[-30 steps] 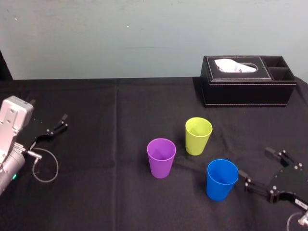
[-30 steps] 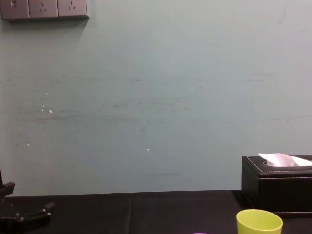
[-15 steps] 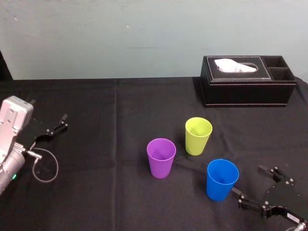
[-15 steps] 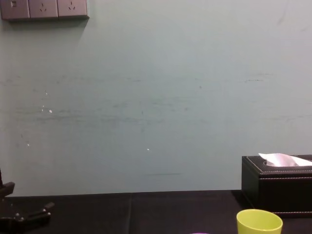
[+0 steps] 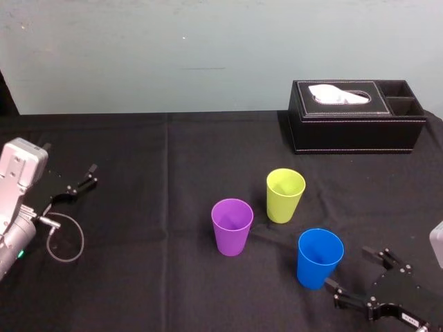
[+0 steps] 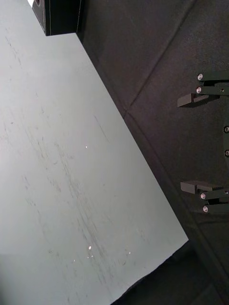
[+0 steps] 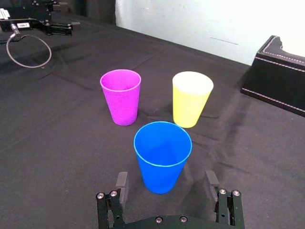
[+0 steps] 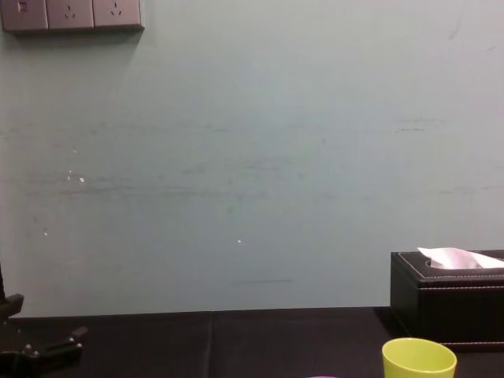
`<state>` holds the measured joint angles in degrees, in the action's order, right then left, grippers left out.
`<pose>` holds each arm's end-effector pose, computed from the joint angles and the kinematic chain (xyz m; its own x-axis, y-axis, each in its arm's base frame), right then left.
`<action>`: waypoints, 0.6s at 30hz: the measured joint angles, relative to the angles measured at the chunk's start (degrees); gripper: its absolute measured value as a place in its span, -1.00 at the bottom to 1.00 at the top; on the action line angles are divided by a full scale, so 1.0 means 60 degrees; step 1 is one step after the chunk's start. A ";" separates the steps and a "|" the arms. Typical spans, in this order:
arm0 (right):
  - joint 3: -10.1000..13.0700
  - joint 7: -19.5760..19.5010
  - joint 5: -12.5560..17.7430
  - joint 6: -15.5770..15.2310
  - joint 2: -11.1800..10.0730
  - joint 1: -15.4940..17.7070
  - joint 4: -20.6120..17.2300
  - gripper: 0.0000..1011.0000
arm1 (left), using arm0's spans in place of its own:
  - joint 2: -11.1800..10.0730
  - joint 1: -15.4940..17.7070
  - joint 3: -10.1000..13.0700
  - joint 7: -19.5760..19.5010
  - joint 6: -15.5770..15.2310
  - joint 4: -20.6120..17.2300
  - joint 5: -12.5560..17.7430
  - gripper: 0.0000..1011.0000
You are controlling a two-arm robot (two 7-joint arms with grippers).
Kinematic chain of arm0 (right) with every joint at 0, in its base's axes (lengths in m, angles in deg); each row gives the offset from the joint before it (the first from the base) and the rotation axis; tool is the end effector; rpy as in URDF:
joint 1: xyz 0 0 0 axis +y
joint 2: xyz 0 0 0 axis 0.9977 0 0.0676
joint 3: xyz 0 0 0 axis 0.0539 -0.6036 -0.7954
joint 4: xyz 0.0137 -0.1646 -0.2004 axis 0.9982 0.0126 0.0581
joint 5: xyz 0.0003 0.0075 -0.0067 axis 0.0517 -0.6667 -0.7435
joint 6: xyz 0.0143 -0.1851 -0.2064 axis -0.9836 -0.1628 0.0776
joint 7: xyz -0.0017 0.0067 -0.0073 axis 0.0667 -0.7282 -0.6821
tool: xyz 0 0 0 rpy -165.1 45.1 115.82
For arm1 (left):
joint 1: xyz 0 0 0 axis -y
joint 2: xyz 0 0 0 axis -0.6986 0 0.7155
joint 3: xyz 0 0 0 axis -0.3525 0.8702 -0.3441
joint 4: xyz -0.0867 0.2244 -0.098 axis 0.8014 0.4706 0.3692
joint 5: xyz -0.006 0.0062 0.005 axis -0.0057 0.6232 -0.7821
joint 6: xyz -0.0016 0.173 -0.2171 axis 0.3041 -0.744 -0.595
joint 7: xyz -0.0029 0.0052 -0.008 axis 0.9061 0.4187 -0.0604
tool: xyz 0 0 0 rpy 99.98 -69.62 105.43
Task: Stack the three plastic cups sequentially using one hand.
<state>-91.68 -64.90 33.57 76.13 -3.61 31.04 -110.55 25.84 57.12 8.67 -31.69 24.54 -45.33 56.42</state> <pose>0.1896 -0.0864 -0.2322 0.5870 -0.8007 0.1200 0.7810 0.5209 -0.3445 0.3236 0.0735 -0.2718 0.2923 0.8803 0.3737 -0.9552 0.2874 0.0704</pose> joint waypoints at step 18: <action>-0.0214 0.0136 -0.0520 -0.0175 0.0566 -0.0366 0.0249 0.98 | 0.0001 0.0001 0.0000 0.0000 0.0000 0.0000 0.0000 1.00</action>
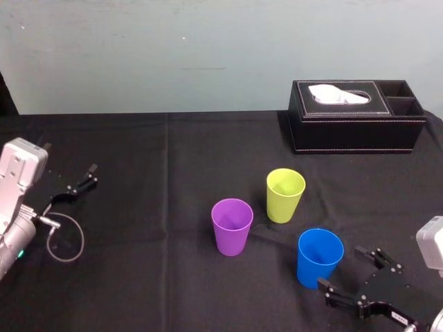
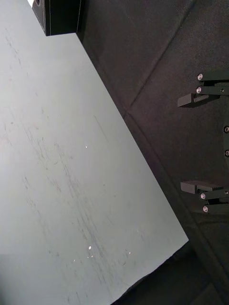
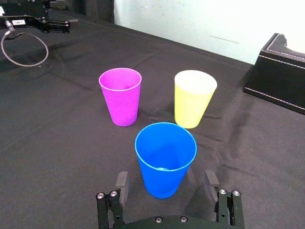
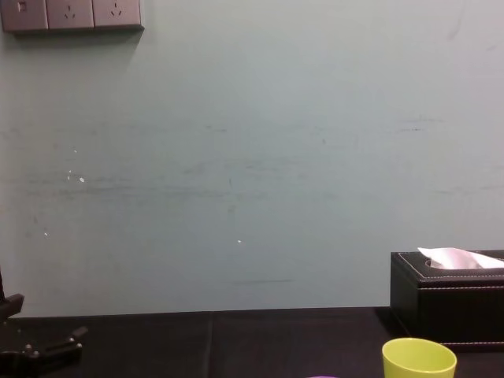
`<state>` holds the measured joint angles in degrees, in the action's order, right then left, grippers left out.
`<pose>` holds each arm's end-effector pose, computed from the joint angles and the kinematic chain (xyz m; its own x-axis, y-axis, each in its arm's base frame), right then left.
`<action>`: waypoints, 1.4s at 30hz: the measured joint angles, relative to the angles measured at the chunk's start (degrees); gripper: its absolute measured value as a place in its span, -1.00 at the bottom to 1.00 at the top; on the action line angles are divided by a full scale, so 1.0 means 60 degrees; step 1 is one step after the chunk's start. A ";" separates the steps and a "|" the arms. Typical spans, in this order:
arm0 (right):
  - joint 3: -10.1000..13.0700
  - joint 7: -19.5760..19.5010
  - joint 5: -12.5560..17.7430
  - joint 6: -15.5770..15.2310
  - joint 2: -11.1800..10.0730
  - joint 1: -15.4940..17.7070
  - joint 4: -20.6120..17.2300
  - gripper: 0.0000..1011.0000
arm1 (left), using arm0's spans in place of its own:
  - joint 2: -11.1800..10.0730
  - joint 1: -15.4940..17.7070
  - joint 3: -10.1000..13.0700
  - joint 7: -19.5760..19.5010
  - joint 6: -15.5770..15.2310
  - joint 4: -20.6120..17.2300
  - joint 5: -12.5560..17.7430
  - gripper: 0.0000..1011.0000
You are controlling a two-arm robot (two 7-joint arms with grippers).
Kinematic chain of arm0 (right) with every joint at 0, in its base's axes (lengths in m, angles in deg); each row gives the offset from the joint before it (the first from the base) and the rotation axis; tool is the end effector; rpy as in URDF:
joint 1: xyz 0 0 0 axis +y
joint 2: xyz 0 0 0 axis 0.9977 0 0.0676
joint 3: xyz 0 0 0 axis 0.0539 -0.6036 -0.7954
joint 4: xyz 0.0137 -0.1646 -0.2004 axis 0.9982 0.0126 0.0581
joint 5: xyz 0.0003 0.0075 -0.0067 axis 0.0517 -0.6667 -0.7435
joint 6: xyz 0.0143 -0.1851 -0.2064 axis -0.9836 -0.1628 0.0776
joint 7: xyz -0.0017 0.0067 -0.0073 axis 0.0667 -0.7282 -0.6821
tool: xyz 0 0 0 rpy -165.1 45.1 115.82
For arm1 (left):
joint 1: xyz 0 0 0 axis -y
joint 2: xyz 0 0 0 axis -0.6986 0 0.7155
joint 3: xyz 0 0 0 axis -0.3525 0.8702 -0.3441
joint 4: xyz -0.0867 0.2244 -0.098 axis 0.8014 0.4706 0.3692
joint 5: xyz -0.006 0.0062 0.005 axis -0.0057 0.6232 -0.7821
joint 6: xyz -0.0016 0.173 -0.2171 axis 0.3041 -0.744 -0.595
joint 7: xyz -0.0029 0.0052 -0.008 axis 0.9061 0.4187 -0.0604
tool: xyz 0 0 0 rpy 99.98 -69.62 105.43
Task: Stack the three plastic cups sequentially using one hand.
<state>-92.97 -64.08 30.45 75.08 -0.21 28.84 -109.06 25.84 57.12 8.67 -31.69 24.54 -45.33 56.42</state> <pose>0.1946 -0.0784 -0.2389 0.5810 -0.8048 0.1210 0.7847 0.5144 -0.3459 0.3236 0.0735 -0.2718 0.2923 0.8803 0.3737 -0.9552 0.2874 0.0704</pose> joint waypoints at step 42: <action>-0.0345 0.0163 -0.0534 -0.0309 0.0758 -0.0849 0.0513 0.98 | -0.0001 0.0000 0.0000 0.0000 0.0000 0.0000 -0.0001 1.00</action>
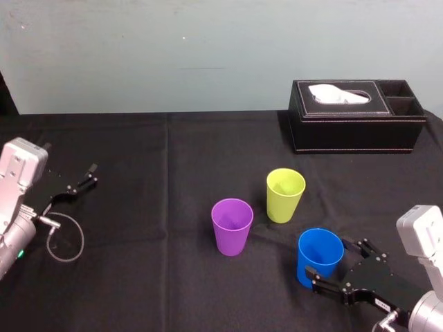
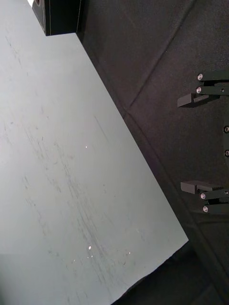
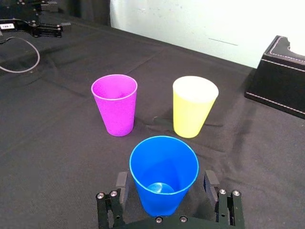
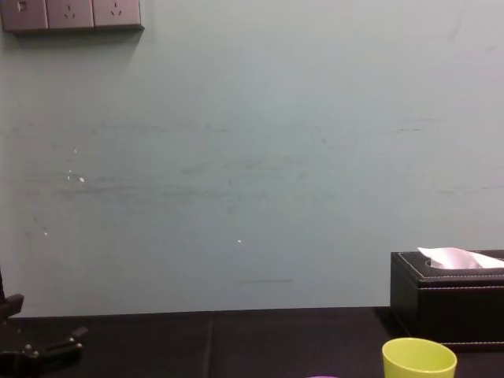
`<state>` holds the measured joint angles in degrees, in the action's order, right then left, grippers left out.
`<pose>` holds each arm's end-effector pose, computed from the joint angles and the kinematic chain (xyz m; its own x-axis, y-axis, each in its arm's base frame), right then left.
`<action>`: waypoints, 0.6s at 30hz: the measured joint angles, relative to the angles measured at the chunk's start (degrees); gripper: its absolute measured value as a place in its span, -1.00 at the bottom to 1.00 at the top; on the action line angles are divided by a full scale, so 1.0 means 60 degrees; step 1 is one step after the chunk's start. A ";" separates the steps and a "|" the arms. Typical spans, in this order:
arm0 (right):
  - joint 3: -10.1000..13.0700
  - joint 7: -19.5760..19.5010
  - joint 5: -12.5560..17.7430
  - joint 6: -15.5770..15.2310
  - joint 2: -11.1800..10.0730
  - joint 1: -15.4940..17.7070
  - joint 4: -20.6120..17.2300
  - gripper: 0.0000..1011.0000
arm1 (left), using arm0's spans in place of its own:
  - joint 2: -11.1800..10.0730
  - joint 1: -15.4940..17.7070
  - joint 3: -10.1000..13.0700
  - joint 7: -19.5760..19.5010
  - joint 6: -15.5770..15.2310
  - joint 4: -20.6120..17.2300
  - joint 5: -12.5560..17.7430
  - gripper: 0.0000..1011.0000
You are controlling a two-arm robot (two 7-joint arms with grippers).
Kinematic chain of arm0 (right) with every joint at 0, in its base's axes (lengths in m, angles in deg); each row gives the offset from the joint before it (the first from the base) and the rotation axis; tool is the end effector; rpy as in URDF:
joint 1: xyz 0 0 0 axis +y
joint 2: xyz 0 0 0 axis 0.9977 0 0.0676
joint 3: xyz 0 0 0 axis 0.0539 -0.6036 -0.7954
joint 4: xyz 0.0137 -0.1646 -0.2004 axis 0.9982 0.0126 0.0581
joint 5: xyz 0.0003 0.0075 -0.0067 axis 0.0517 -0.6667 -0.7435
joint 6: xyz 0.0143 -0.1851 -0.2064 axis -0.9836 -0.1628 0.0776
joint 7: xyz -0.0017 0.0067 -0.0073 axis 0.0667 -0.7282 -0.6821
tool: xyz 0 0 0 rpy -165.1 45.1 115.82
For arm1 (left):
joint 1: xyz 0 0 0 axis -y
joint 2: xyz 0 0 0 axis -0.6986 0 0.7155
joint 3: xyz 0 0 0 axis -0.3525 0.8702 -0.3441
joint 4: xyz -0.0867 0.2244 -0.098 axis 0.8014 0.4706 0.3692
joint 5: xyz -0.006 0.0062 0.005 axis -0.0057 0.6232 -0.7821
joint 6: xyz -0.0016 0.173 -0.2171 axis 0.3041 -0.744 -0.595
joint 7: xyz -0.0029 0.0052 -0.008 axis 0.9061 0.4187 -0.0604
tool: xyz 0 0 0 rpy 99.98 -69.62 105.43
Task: Stack the three plastic cups sequentially using one hand.
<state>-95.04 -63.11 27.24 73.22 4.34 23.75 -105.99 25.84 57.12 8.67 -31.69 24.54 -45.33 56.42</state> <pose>0.2110 -0.0667 -0.2447 0.5684 -0.8145 0.1165 0.7940 0.5059 -0.3371 0.3236 0.0735 -0.2718 0.2923 0.8803 0.3737 -0.9552 0.2874 0.0704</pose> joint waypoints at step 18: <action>-0.0204 -0.0087 -0.0393 0.0047 0.0234 -0.0247 0.0167 0.98 | 0.0000 -0.0001 0.0000 0.0000 0.0000 0.0000 0.0000 1.00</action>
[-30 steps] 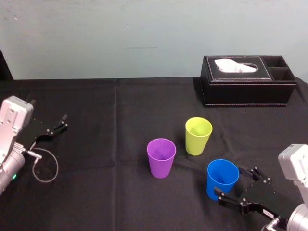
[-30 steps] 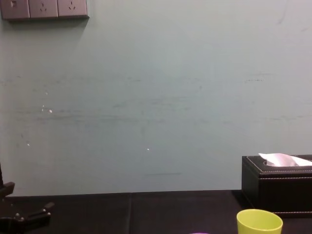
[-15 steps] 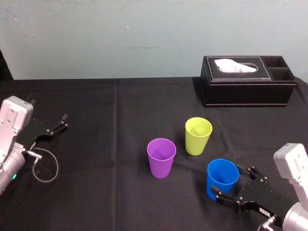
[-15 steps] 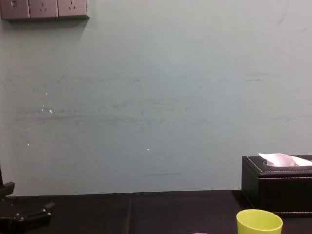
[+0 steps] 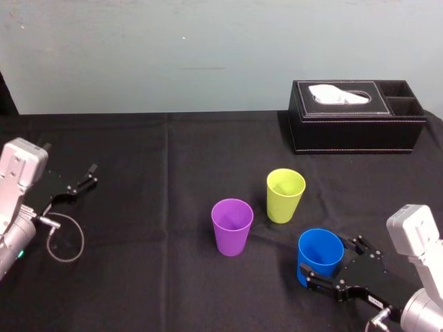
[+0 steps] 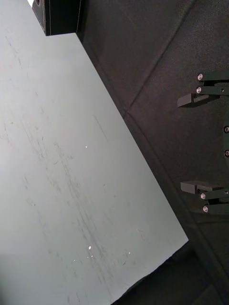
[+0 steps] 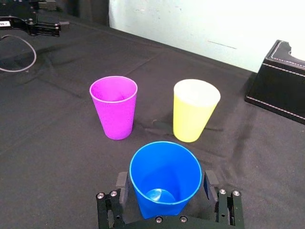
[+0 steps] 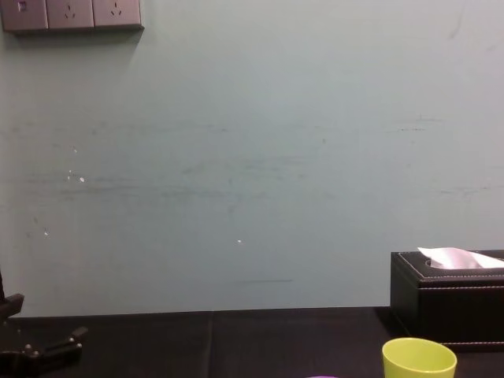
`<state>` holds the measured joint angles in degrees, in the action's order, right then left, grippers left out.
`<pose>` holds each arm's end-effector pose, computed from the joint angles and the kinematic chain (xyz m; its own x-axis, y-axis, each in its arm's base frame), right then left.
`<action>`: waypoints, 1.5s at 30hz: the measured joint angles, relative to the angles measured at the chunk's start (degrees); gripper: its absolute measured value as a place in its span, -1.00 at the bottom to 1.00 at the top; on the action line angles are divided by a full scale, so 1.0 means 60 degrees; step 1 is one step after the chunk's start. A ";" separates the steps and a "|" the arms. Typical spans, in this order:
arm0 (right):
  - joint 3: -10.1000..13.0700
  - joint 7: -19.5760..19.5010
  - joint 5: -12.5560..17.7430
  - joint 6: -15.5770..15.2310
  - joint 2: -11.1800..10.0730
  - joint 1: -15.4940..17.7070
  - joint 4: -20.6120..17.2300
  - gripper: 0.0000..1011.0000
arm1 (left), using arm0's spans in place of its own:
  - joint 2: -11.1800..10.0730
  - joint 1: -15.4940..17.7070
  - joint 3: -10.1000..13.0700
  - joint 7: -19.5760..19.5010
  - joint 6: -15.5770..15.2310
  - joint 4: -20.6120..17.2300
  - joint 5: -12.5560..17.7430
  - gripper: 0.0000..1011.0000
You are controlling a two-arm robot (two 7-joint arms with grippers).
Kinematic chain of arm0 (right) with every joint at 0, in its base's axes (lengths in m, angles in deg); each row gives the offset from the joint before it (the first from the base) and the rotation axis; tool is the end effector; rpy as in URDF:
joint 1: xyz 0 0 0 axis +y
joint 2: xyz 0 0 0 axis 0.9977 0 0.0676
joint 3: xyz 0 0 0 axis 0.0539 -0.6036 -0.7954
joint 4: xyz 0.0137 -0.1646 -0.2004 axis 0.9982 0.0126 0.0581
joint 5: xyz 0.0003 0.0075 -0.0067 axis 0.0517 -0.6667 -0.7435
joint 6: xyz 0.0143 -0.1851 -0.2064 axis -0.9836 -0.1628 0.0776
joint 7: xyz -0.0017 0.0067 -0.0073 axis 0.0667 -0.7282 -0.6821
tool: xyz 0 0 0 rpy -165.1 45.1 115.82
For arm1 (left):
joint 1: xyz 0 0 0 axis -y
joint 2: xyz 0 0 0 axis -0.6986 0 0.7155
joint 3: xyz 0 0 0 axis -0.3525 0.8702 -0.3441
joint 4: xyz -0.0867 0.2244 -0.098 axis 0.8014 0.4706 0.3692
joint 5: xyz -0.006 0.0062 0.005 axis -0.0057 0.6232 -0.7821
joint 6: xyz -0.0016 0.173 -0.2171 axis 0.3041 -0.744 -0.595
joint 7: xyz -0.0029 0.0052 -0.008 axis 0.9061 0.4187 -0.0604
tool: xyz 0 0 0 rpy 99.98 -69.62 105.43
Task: Stack the three plastic cups sequentially using one hand.
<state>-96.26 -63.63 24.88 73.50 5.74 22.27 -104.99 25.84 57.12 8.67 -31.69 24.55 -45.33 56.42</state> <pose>0.2152 -0.0600 -0.2478 0.5636 -0.8141 0.1398 0.8016 0.4982 -0.3305 0.3236 0.0735 -0.2718 0.2923 0.8803 0.3737 -0.9552 0.2874 0.0702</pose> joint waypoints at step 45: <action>-0.0022 -0.0029 -0.0219 0.0032 0.0163 -0.0080 0.0095 0.51 | 0.0000 0.0000 0.0000 0.0000 0.0000 0.0000 0.0000 1.00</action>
<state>-96.39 -63.80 23.56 73.70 6.72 21.79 -104.42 25.84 57.12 8.67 -31.69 24.54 -45.33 56.42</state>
